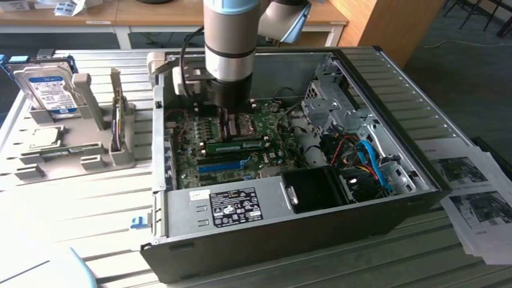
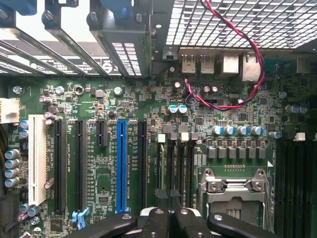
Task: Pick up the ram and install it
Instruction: 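Press down the ram until it locks into place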
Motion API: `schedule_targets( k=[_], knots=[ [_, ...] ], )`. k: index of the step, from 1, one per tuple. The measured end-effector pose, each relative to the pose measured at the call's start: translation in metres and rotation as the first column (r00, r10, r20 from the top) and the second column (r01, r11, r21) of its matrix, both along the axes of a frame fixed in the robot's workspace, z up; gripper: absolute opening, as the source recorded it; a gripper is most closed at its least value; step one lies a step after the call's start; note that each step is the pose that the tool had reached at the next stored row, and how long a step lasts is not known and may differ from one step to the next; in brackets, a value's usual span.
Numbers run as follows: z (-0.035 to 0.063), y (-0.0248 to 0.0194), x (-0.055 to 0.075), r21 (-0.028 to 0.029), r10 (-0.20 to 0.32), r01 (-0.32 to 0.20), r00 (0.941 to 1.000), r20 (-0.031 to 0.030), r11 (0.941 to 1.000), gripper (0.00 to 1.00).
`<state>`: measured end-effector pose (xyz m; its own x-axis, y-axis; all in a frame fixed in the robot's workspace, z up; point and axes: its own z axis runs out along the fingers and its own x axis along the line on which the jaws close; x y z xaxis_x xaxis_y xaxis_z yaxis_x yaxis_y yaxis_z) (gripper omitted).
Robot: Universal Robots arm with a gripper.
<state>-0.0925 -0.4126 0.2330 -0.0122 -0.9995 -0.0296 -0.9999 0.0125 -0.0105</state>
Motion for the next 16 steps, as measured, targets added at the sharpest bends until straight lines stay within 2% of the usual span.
schedule_targets(
  k=[16],
  knots=[
    [-0.0026, 0.0000, -0.0002, -0.0002, 0.000, 0.000, 1.0000, -0.0001, 1.0000, 0.09]
  ],
)
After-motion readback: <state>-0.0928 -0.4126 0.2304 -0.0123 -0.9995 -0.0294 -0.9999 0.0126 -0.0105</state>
